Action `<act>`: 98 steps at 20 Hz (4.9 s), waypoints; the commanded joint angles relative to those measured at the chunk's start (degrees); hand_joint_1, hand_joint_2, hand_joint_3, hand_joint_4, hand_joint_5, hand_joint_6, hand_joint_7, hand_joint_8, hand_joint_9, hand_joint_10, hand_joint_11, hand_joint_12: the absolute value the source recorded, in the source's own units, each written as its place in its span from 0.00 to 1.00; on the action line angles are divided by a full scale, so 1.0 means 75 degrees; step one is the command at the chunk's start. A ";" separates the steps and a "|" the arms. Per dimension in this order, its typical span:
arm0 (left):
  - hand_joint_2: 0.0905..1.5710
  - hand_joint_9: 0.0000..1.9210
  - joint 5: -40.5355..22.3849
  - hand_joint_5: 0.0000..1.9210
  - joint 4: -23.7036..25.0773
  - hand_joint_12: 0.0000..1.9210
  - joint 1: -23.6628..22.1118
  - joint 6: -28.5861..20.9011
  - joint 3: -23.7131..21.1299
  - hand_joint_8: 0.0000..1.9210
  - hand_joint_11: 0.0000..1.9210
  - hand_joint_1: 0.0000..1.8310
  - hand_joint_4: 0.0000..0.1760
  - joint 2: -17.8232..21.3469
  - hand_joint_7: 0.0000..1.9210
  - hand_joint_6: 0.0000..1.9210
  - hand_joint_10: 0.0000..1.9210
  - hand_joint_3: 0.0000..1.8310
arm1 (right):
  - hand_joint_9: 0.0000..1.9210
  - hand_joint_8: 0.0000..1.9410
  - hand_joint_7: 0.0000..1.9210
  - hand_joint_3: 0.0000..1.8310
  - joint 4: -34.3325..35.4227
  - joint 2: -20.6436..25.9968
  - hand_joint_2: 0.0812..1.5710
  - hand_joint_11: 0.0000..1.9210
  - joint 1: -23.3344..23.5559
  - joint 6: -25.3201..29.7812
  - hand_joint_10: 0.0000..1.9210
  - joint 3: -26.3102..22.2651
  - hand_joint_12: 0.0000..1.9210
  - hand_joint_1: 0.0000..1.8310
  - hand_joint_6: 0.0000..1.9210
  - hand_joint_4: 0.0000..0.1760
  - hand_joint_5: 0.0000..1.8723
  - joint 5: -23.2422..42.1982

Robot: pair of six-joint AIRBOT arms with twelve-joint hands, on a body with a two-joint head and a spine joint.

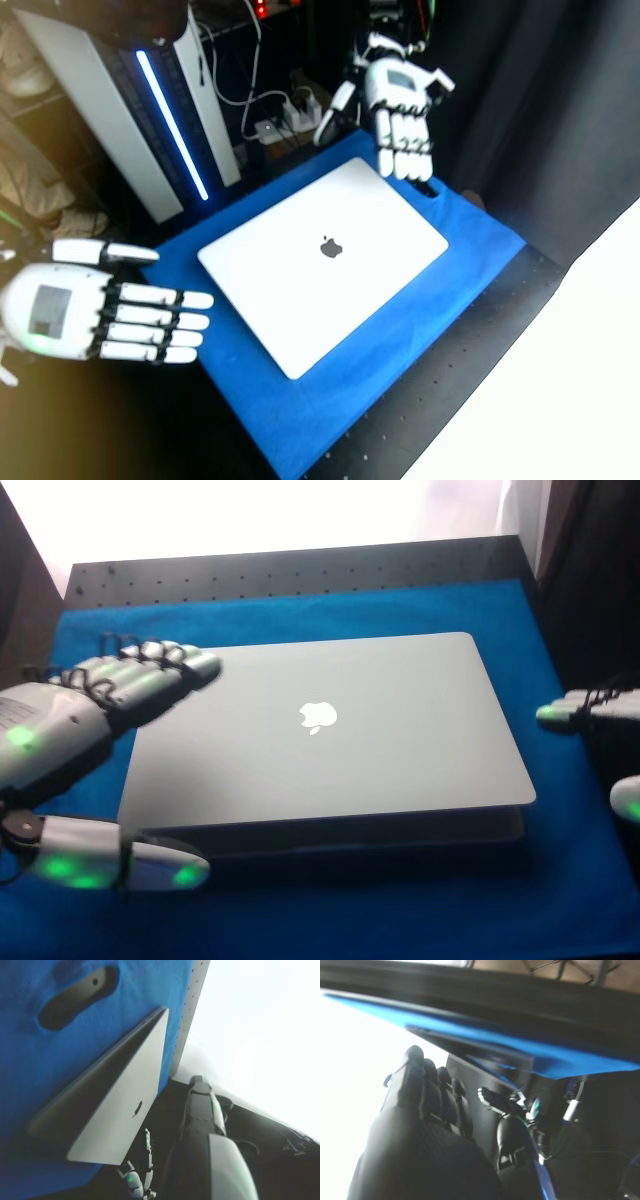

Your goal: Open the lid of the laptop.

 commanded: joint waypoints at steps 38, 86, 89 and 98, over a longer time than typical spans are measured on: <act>0.62 0.00 0.0916 0.00 0.0284 0.00 -0.2538 0.0954 0.1085 0.00 0.00 0.45 0.00 -0.0919 0.00 0.00 0.00 0.00 | 0.00 0.01 0.02 0.00 -0.1516 -0.0308 0.95 0.00 0.0944 0.0858 0.00 0.0198 0.00 0.00 0.00 0.00 0.06 0.0197; 0.64 0.00 0.1415 0.00 -0.0036 0.00 -0.4089 0.0963 0.2172 0.00 0.00 0.42 0.35 -0.1896 0.00 0.00 0.00 0.00 | 0.00 0.00 0.02 0.00 -0.3308 -0.1209 0.94 0.01 0.1976 0.1010 0.00 0.0451 0.00 0.00 0.01 0.00 0.05 -0.0755; 0.60 0.00 0.1548 0.00 -0.0335 0.00 -0.4449 0.1263 0.2444 0.00 0.00 0.45 0.25 -0.2141 0.00 0.00 0.00 0.00 | 0.00 0.00 0.01 0.00 -0.3444 -0.1230 0.93 0.01 0.1975 0.1133 0.00 0.0456 0.00 0.00 0.00 0.00 0.03 -0.0755; 0.65 0.00 0.2300 0.00 -0.1390 0.00 -0.5015 0.1713 0.3544 0.00 0.00 0.48 0.00 -0.2934 0.00 0.00 0.00 0.01 | 0.00 0.00 0.00 0.00 -0.3600 -0.1269 0.93 0.00 0.1946 0.1266 0.00 0.0508 0.00 0.00 0.00 0.00 0.04 -0.0756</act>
